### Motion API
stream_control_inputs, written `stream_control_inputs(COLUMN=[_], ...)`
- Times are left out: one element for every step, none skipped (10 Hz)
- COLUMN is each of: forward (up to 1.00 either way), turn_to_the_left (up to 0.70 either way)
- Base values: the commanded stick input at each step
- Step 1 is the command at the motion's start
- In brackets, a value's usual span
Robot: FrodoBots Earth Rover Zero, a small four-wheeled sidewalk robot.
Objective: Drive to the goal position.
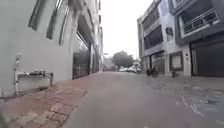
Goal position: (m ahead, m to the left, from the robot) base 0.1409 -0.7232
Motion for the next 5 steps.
stream_control_inputs(forward=[0.85,0.85,0.85,0.85,0.85], turn_to_the_left=[-0.34,-0.29,-0.15,-0.01,-0.17])
